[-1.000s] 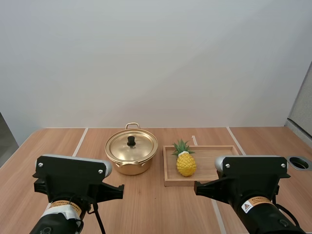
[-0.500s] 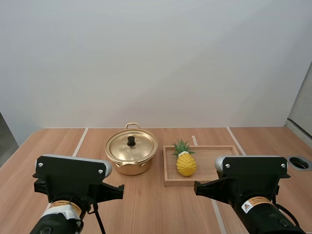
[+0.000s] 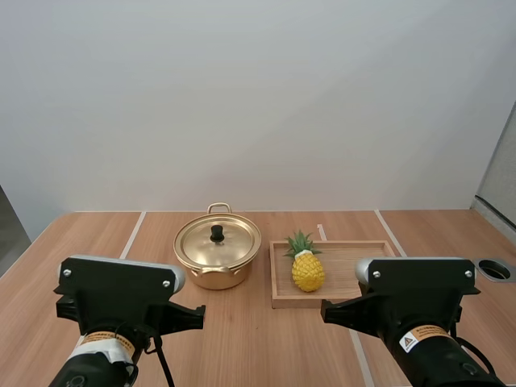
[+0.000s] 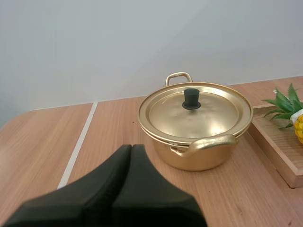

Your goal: Open the pot, put the pineapple inside, and close it

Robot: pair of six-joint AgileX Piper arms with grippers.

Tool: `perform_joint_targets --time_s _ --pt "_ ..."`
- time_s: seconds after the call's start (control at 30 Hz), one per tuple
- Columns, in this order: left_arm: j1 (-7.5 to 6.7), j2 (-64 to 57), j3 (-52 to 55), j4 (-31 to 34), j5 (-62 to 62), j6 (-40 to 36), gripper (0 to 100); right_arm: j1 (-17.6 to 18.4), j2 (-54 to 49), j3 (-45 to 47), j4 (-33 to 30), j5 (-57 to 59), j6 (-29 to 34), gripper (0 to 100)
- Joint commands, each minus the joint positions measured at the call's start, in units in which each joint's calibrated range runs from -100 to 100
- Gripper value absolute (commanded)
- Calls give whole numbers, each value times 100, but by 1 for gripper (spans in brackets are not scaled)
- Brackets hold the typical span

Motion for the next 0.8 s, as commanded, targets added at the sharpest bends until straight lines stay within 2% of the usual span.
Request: perform_joint_targets --time_s 0.0,0.77 --pt "-12 -33 13 -84 -143 -24 0 13 -29 0 -8 -114 -12 0" --pt "-12 -33 13 -87 -188 -24 0 13 -29 0 26 -114 -12 0"
